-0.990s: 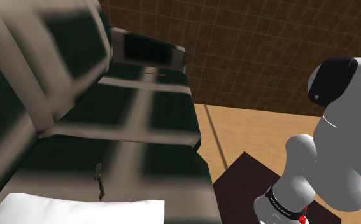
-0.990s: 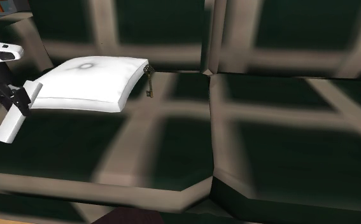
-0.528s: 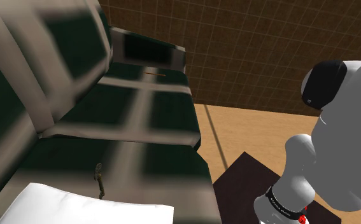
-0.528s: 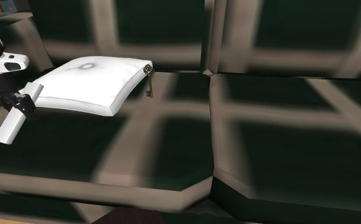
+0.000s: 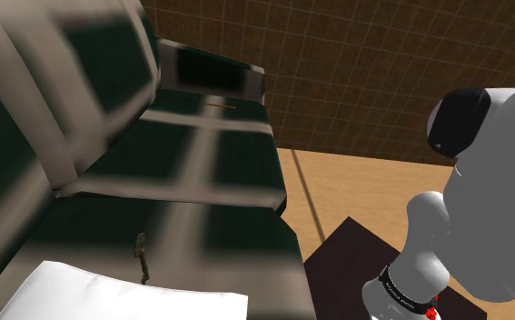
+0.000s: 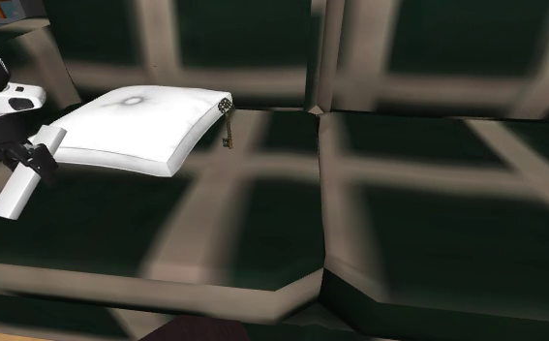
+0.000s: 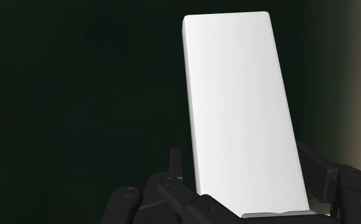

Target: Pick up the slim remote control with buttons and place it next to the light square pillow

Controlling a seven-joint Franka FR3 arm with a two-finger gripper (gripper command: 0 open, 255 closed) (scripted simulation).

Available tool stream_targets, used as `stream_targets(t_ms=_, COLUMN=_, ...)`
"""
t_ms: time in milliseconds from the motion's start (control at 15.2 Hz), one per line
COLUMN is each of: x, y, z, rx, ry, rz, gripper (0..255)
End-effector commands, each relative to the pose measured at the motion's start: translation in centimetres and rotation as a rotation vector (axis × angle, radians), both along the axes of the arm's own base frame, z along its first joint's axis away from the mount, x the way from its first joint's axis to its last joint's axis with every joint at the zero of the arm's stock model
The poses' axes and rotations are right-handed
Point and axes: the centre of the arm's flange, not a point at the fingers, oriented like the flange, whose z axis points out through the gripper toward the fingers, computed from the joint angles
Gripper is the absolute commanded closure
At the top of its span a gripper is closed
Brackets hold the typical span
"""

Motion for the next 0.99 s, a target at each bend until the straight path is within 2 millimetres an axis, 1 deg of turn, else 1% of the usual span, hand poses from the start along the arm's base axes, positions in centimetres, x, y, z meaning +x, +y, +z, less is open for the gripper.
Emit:
stream_targets(t_ms=0, x=0.1, y=-0.3, z=-0.9, rx=-0.021, ry=0.006, rz=-0.001, gripper=0)
stream_targets(t_ms=264, x=0.1, y=-0.3, z=-1.1, rx=-0.021, ry=0.006, rz=-0.001, gripper=0)
stream_targets(t_ms=462, x=0.1, y=-0.4, z=2.8, rx=-0.021, ry=0.006, rz=-0.001, gripper=0)
stream_targets(t_ms=528, x=0.1, y=-0.5, z=3.9, rx=-0.021, ry=0.006, rz=-0.001, gripper=0)
stream_targets(t_ms=924, x=0.1, y=-0.5, z=3.9, rx=-0.021, ry=0.006, rz=-0.001, gripper=0)
